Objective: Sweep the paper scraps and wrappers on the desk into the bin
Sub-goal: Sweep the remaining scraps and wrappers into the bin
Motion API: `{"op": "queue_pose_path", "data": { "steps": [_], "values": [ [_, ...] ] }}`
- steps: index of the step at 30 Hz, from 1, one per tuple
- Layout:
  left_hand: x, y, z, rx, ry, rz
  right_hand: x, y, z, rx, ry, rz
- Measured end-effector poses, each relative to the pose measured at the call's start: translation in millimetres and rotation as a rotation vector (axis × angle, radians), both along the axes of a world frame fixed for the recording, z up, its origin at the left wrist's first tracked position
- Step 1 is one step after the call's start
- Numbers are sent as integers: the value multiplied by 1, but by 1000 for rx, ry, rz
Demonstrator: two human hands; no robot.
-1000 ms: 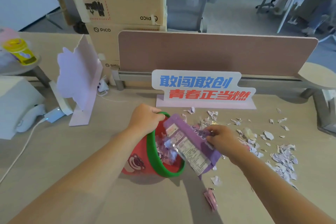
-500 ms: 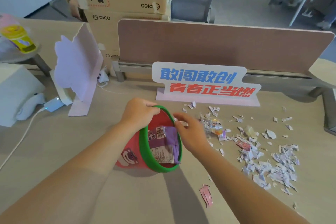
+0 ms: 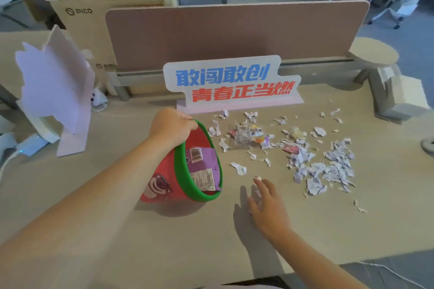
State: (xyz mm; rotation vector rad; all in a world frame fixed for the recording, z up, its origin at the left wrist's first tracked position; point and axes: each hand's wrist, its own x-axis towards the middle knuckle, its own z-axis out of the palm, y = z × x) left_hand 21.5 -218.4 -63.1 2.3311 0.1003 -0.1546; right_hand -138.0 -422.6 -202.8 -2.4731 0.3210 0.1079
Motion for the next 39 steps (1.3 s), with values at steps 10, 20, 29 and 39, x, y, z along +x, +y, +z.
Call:
{"op": "queue_pose_path", "data": {
  "steps": [10,20,29,39],
  "values": [
    [-21,20,-16,214,7,-69,-10,11,-58,-378,134,10],
    [-5,26,-13,249,59,83,100,9,-63,-424,14,395],
    [31,25,-2,88,63,344,216,34,-36,-300,-135,451],
    [60,37,-3,50,40,383,282,12,-49,-272,92,639]
  ]
}}
